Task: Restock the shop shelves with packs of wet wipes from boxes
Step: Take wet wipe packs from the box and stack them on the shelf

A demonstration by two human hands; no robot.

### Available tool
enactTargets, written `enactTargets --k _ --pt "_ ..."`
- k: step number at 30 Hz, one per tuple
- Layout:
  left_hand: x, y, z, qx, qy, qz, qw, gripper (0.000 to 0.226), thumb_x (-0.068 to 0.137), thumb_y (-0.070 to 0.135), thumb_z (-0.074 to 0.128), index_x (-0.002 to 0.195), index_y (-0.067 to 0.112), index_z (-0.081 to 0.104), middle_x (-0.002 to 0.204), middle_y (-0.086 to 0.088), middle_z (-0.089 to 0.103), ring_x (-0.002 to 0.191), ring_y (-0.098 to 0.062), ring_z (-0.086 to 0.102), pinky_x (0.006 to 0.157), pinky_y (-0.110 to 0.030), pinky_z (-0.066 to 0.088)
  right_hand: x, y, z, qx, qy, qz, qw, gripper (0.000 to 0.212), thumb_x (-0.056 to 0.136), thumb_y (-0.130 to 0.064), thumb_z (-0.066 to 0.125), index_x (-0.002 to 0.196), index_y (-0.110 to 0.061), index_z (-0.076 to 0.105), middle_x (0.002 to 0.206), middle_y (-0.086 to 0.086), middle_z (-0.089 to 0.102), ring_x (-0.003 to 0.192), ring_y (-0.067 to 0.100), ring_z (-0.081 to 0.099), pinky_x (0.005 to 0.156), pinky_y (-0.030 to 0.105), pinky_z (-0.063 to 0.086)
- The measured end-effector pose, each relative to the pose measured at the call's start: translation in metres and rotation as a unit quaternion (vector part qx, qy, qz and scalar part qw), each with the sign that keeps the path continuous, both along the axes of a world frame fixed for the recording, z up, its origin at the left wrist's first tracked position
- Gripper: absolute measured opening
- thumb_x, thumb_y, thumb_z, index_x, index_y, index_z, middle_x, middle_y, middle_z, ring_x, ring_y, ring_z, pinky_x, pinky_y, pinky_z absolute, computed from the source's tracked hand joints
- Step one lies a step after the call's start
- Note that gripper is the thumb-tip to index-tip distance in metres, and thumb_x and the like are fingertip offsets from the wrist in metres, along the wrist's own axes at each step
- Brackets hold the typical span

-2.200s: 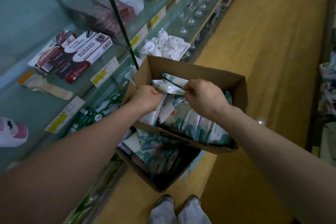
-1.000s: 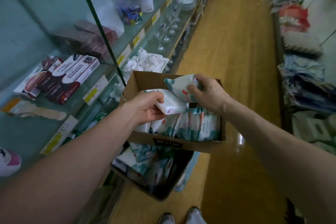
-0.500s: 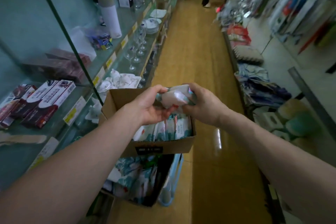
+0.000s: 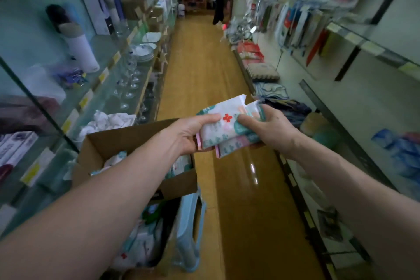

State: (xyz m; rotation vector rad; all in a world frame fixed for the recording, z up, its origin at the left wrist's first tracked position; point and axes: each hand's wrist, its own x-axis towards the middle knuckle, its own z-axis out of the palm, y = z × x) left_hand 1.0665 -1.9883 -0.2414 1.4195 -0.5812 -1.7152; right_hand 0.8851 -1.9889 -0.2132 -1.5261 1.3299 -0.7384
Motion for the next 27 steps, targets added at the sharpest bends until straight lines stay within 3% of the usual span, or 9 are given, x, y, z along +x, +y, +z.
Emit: enactTargets --k 4,8,11,15,18,24,27 --pt "-0.055 0.001 0.019 -0.019 0.023 -0.038 0.999 0.012 0.087 0.015 0.066 0.098 0.012 0.063 0.085 -0.007 0.072 0.074 -0.019 0.068 0.074 -0.038 0.056 -0.053 0.012 0.006 0.029 0.006 -0.053 0.998 0.037 0.096 -0.041 0.049 0.112 -0.008 0.056 0.107 0.016 0.066 0.084 0.025 0.068 0.054 0.033 0.054" --pt "-0.109 0.004 0.031 -0.024 0.039 -0.090 0.995 0.021 0.086 0.017 0.066 0.106 0.012 0.061 0.105 -0.010 0.070 0.096 -0.024 0.066 0.088 -0.046 0.052 -0.107 0.031 0.016 0.031 0.005 -0.113 0.993 0.031 0.102 -0.039 0.035 0.109 -0.013 0.052 0.093 0.012 0.067 0.066 0.013 0.063 0.046 0.023 0.048" --pt "-0.150 0.007 0.038 -0.037 0.039 -0.136 0.989 0.025 0.086 0.017 0.066 0.110 0.011 0.061 0.108 -0.010 0.070 0.096 -0.025 0.067 0.084 -0.045 0.055 -0.143 0.048 0.024 0.035 -0.020 -0.154 0.987 0.031 0.103 -0.038 0.034 0.108 -0.015 0.054 0.082 0.006 0.066 0.059 0.011 0.059 0.046 0.023 0.045" --pt "-0.204 0.016 0.055 -0.055 0.027 -0.204 0.977 0.009 0.090 0.016 0.061 0.095 0.009 0.062 0.089 -0.009 0.072 0.076 -0.020 0.069 0.075 -0.037 0.057 -0.191 0.072 0.037 0.046 -0.042 -0.207 0.976 0.033 0.104 -0.037 0.034 0.088 -0.018 0.057 0.073 0.004 0.065 0.053 0.010 0.059 0.041 0.020 0.045" --pt "-0.247 0.019 0.065 -0.072 0.018 -0.233 0.970 0.008 0.091 0.015 0.062 0.095 0.008 0.061 0.081 -0.010 0.073 0.068 -0.020 0.071 0.069 -0.038 0.058 -0.224 0.089 0.044 0.045 -0.069 -0.255 0.963 0.034 0.104 -0.034 0.036 0.084 -0.016 0.057 0.073 0.008 0.064 0.059 0.019 0.060 0.053 0.030 0.049" --pt "-0.328 0.029 0.087 -0.085 0.013 -0.302 0.949 0.009 0.094 0.013 0.058 0.097 0.005 0.058 0.085 -0.013 0.071 0.077 -0.025 0.067 0.071 -0.043 0.054 -0.288 0.114 0.050 0.034 -0.120 -0.348 0.929 0.035 0.104 -0.034 0.035 0.106 -0.009 0.059 0.089 0.014 0.068 0.067 0.021 0.066 0.058 0.033 0.056" --pt "-0.363 0.026 0.098 -0.093 -0.003 -0.356 0.930 0.010 0.094 0.015 0.057 0.097 0.006 0.057 0.081 -0.012 0.072 0.072 -0.024 0.069 0.069 -0.042 0.056 -0.318 0.119 0.051 0.017 -0.138 -0.393 0.909 0.038 0.104 -0.035 0.034 0.114 -0.007 0.059 0.090 0.013 0.069 0.067 0.020 0.067 0.050 0.028 0.052"
